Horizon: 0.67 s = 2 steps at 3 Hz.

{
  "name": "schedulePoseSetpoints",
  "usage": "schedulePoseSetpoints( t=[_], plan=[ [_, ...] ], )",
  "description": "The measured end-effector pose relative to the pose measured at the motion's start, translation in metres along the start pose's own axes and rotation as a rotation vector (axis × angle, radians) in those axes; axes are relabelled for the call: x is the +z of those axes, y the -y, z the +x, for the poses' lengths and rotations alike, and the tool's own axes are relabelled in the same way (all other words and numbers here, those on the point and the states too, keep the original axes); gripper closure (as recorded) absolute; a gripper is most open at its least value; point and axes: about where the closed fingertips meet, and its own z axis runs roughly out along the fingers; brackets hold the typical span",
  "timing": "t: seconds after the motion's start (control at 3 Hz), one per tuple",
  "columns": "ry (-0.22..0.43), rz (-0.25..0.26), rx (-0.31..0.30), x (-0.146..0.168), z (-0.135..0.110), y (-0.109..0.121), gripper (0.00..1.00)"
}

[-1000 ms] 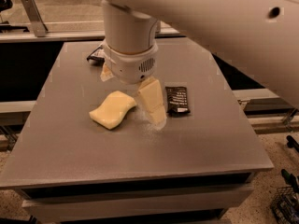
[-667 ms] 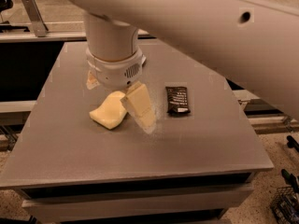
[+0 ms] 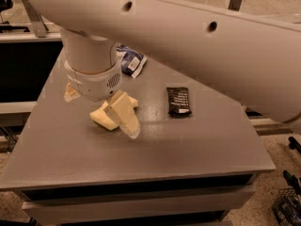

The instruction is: Pick sponge

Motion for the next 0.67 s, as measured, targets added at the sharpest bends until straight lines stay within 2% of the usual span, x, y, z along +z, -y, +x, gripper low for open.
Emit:
schedulePoseSetpoints(
  t=[0.33, 0.67],
  plan=[
    [0.006, 0.002, -0.064, 0.009, -0.009, 0.018, 0.0],
    [0.011, -0.003, -0.086, 0.018, -0.006, 0.035, 0.0]
  ],
)
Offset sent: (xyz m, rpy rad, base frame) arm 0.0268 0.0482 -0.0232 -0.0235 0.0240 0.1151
